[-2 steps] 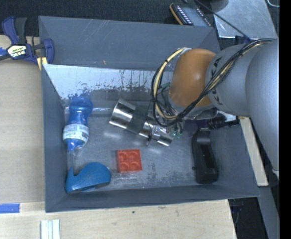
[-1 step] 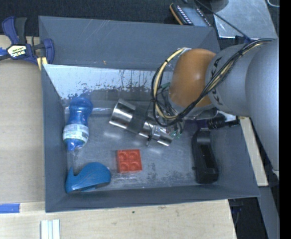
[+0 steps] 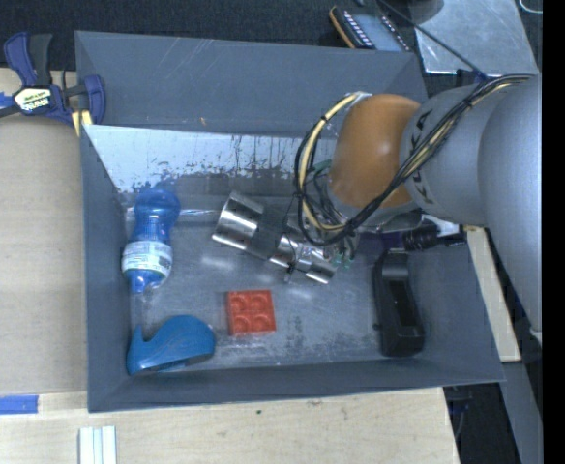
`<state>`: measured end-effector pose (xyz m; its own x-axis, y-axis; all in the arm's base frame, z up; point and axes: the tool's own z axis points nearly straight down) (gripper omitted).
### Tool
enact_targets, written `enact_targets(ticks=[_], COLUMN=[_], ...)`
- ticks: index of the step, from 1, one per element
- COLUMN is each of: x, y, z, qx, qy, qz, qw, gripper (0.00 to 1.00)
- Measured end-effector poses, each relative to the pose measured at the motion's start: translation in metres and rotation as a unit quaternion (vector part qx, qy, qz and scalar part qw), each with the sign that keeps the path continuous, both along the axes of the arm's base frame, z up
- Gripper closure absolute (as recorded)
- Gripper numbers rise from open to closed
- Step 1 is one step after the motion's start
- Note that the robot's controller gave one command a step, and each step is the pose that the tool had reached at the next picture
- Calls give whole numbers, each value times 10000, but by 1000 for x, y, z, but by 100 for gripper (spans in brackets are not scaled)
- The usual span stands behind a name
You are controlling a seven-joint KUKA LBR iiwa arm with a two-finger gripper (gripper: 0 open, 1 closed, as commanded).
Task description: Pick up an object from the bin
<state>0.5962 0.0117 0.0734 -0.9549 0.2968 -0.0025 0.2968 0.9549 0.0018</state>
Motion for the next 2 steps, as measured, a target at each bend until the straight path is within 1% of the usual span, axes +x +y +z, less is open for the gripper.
enact_targets(ticks=[1,2], x=[-1,-1], y=[0,-1], z=[9,22], qx=[-1,-2], qy=[15,4], qz=[-2,-2], qw=[10000,10000], gripper=[100,100])
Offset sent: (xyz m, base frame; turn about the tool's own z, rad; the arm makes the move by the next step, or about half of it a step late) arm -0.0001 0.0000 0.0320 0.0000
